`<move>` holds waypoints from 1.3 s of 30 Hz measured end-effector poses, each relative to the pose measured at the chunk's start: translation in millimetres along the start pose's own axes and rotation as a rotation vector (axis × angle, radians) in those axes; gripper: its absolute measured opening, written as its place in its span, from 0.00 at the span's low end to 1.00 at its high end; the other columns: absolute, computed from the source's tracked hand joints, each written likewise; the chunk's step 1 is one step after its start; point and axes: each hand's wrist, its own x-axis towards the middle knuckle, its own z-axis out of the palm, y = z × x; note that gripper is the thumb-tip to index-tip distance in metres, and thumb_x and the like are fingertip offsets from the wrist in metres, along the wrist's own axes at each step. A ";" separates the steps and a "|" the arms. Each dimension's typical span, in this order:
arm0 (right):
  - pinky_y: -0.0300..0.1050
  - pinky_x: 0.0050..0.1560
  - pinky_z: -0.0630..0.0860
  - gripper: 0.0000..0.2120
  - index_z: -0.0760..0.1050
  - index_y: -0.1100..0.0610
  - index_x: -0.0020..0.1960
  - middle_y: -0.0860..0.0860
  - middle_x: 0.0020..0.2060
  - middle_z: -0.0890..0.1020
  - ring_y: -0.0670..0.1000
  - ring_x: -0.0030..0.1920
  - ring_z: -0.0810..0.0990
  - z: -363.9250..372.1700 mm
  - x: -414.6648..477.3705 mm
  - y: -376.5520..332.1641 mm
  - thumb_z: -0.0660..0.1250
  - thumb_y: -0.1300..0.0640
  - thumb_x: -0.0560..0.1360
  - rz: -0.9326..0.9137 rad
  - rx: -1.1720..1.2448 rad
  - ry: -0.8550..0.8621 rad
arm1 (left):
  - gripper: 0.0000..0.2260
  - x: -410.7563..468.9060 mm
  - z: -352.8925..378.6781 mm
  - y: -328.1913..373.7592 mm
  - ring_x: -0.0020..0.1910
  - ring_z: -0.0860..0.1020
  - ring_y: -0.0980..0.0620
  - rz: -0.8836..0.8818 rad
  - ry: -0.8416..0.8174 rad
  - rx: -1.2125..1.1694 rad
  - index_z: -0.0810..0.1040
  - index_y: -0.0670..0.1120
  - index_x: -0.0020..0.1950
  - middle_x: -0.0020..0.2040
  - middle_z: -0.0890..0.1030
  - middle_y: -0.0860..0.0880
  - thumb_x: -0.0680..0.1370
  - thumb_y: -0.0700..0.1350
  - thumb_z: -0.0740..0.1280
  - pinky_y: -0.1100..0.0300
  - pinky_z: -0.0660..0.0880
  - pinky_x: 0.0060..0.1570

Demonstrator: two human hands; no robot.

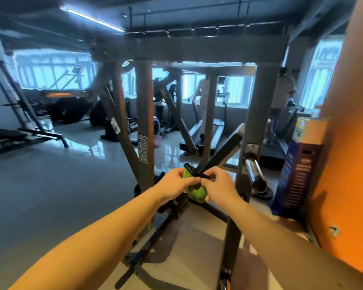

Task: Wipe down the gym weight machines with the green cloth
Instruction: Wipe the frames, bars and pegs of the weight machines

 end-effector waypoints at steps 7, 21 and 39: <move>0.43 0.42 0.73 0.03 0.76 0.51 0.50 0.52 0.43 0.82 0.52 0.45 0.81 -36.8 51.8 -37.8 0.69 0.57 0.79 -0.078 -0.003 0.008 | 0.22 40.3 -12.2 42.1 0.39 0.80 0.55 0.057 0.049 -0.105 0.77 0.32 0.56 0.43 0.82 0.44 0.78 0.51 0.74 0.62 0.76 0.39; 0.52 0.48 0.80 0.10 0.79 0.54 0.59 0.59 0.53 0.84 0.58 0.54 0.83 -179.2 144.4 -35.6 0.68 0.60 0.78 -0.027 0.518 -0.172 | 0.21 138.1 74.6 139.1 0.46 0.84 0.40 0.215 0.268 0.047 0.74 0.38 0.50 0.46 0.83 0.38 0.72 0.52 0.78 0.41 0.81 0.51; 0.47 0.42 0.84 0.13 0.81 0.54 0.48 0.58 0.46 0.82 0.54 0.42 0.83 -405.3 229.3 166.9 0.65 0.71 0.74 -0.081 -0.151 -0.404 | 0.10 232.7 366.7 156.8 0.46 0.78 0.53 0.144 0.367 0.371 0.72 0.50 0.54 0.46 0.78 0.51 0.78 0.42 0.72 0.63 0.76 0.45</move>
